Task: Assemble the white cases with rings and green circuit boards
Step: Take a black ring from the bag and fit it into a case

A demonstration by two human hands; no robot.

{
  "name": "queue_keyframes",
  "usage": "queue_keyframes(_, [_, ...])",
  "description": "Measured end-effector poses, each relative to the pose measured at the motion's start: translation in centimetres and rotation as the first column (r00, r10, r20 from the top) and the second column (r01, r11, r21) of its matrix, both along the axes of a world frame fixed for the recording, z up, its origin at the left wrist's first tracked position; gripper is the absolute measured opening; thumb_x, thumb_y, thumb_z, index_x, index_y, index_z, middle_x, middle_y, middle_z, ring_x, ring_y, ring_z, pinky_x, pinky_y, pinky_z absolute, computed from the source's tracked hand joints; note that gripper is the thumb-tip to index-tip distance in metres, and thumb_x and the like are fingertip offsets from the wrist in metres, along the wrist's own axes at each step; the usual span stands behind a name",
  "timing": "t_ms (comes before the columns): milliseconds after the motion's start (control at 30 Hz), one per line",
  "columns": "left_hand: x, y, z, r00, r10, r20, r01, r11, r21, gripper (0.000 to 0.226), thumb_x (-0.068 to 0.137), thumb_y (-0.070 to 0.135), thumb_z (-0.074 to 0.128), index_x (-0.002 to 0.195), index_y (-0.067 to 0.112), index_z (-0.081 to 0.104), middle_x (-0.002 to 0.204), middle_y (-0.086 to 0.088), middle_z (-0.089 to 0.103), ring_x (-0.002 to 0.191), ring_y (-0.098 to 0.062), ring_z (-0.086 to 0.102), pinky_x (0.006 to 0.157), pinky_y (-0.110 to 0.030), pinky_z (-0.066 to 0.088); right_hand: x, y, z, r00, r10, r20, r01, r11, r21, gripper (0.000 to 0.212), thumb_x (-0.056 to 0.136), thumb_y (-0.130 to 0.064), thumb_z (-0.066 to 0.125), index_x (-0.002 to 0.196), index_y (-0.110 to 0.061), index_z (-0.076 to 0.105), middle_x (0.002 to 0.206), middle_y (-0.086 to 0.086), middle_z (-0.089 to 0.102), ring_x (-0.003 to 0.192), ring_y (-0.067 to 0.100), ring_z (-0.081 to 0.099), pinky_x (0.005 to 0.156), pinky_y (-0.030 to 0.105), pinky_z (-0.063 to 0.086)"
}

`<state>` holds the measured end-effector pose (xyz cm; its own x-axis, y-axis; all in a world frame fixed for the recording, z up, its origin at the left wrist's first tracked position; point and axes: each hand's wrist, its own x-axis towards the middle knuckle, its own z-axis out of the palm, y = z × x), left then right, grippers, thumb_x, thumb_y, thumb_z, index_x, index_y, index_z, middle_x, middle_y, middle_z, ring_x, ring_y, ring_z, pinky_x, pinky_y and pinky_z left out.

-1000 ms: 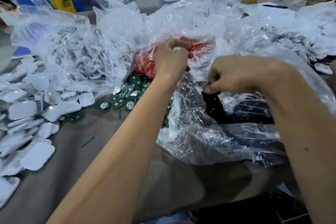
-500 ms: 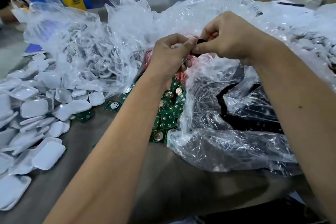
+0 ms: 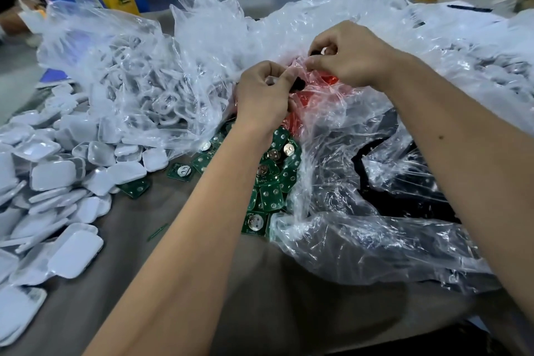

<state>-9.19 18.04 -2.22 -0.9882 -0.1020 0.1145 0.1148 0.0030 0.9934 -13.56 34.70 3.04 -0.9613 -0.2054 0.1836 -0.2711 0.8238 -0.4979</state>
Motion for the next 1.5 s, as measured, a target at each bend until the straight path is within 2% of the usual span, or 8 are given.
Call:
queue_keyframes(167, [-0.2,-0.5,0.0,1.000,0.002,-0.013,-0.002,1.000,-0.024,0.018,0.098,0.018,0.069,0.082,0.010,0.064,0.070,0.000,0.072,0.040,-0.009,0.053,0.039,-0.019,0.040,-1.0,0.9,0.2,0.999,-0.034,-0.032,0.031,0.995,-0.096,0.011,0.096,-0.027,0.075,0.095,-0.017,0.079,0.048,-0.024,0.057,0.048,-0.009,0.053,0.052,0.007,0.037])
queue_keyframes(300, [0.0,-1.2,-0.2,1.000,-0.001,-0.017,0.000,0.998,-0.065,0.019,0.099,0.022,0.068,0.082,0.013,0.065,0.080,-0.006,0.075,0.043,-0.009,0.055,0.043,-0.022,0.044,-0.8,1.1,0.0,0.995,-0.094,-0.042,0.083,0.973,-0.215,0.021,0.101,-0.029,0.068,0.094,-0.015,0.082,0.088,-0.006,0.073,0.087,0.009,0.068,0.084,0.033,0.054])
queue_keyframes(500, [1.3,-3.8,-0.9,0.997,-0.002,-0.072,-0.012,0.979,-0.202,0.021,0.098,0.022,0.070,0.088,0.005,0.064,0.067,-0.014,0.070,0.044,-0.014,0.053,0.045,-0.023,0.042,2.5,-1.9,-0.1,0.995,0.042,-0.092,-0.076,0.910,-0.407,0.024,0.102,-0.028,0.066,0.095,-0.011,0.081,0.060,-0.013,0.063,0.051,0.001,0.048,0.055,0.018,0.040])
queue_keyframes(733, [3.9,-10.5,-3.3,0.984,0.122,-0.133,-0.172,0.854,-0.490,0.018,0.093,0.027,0.074,0.081,0.017,0.065,0.085,-0.003,0.072,0.080,-0.023,0.068,0.077,-0.045,0.056,5.6,-9.4,-3.6,0.987,0.156,-0.023,-0.152,0.900,-0.409,0.010,0.096,-0.034,0.074,0.093,-0.026,0.080,0.082,-0.008,0.078,0.070,0.004,0.069,0.069,0.019,0.054])
queue_keyframes(1000, [4.0,-13.7,-5.0,0.966,0.154,-0.205,-0.256,0.638,-0.726,0.015,0.088,0.028,0.077,0.083,0.021,0.065,0.082,0.002,0.066,0.081,-0.017,0.061,0.071,-0.036,0.051,6.6,-11.9,-8.2,0.951,0.308,0.018,-0.299,0.935,-0.190,0.017,0.096,-0.018,0.071,0.109,-0.025,0.079,0.085,-0.023,0.067,0.079,-0.011,0.063,0.073,0.006,0.045])
queue_keyframes(1133, [3.5,-14.1,-4.7,0.944,0.254,-0.209,-0.329,0.699,-0.635,0.022,0.092,0.040,0.071,0.083,0.022,0.064,0.080,0.010,0.065,0.078,-0.003,0.060,0.064,-0.022,0.046,6.3,-11.4,-9.0,0.962,0.273,-0.014,-0.267,0.929,-0.255,0.019,0.092,-0.022,0.078,0.106,-0.027,0.067,0.082,-0.009,0.065,0.071,0.004,0.061,0.072,0.022,0.054])
queue_keyframes(1300, [3.5,-13.2,-4.3,0.949,0.278,-0.147,-0.314,0.874,-0.372,0.021,0.099,0.037,0.055,0.092,0.022,0.068,0.087,0.005,0.070,0.079,-0.018,0.071,0.074,-0.046,0.061,6.3,-12.2,-9.1,0.976,0.208,-0.070,-0.219,0.938,-0.268,0.015,0.096,-0.035,0.073,0.102,-0.022,0.068,0.086,-0.009,0.067,0.080,0.008,0.063,0.070,0.019,0.051])
queue_keyframes(1500, [3.1,-12.2,-3.7,0.987,0.152,0.047,-0.158,0.971,0.182,0.036,0.103,0.008,0.040,0.130,0.015,0.062,0.104,-0.013,0.074,0.089,-0.023,0.077,0.079,-0.034,0.062,6.4,-12.3,-8.8,0.969,0.229,-0.090,-0.245,0.931,-0.270,0.032,0.099,0.005,0.046,0.106,-0.011,0.072,0.108,-0.001,0.067,0.099,0.008,0.061,0.089,0.014,0.047])
